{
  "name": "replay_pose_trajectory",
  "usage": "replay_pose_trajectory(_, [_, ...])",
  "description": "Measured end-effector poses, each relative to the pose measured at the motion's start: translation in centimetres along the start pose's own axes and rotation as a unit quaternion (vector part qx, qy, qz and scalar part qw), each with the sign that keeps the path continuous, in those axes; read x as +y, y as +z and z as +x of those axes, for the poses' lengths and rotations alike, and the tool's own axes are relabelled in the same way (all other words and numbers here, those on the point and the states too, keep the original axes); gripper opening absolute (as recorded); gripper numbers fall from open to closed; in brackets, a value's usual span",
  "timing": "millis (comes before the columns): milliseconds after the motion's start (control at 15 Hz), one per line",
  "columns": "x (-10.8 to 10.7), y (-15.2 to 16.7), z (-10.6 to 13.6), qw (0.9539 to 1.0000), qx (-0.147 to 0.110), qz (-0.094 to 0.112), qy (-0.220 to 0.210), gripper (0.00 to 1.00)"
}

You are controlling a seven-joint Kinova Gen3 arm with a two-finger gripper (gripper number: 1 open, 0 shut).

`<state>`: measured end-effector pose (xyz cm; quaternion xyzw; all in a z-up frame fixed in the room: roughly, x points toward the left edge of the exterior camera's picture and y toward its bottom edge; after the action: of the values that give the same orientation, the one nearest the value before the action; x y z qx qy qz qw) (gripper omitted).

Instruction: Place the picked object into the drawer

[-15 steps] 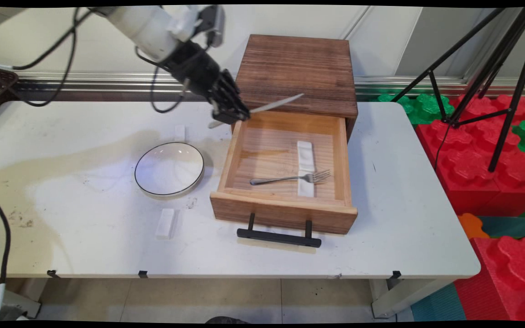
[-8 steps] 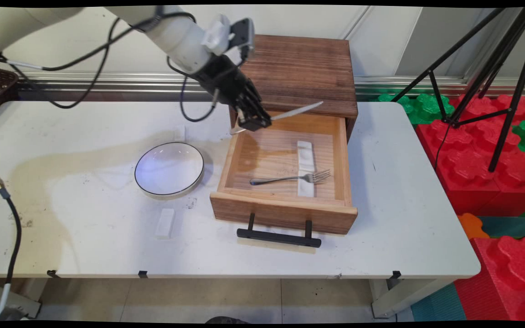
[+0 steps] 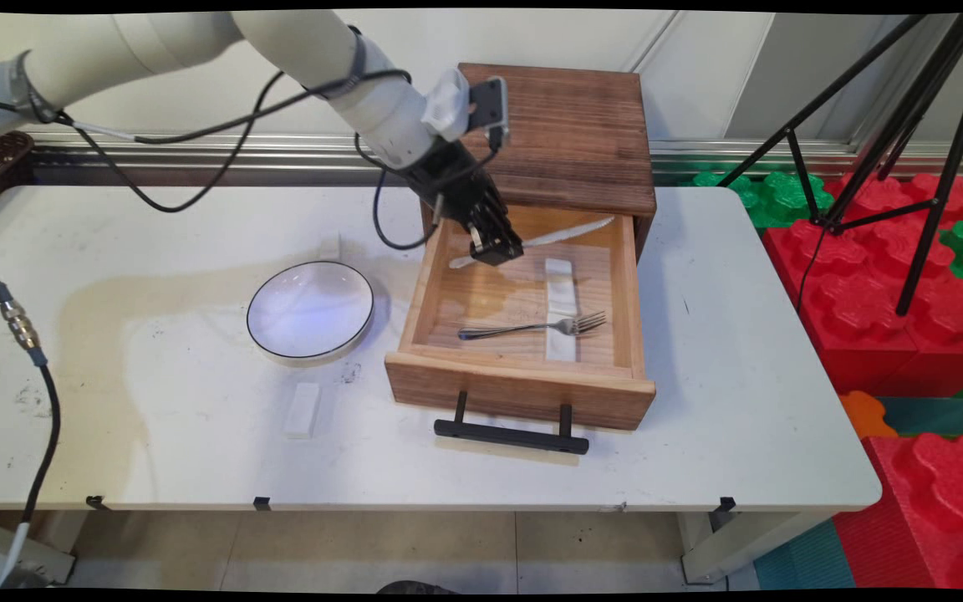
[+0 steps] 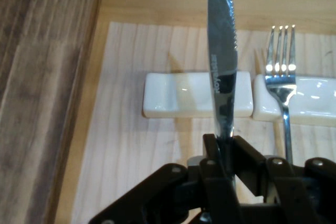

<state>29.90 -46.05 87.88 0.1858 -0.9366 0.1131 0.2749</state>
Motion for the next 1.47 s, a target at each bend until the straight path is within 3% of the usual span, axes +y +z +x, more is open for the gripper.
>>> replay_pose_trajectory(867, [-0.8, 5.5, -0.9, 0.9999, -0.016, -0.006, -0.004, 0.0])
replay_pose_trajectory(1467, [-1.3, 7.1, -1.6, 0.9998, -0.017, -0.007, -0.006, 0.0])
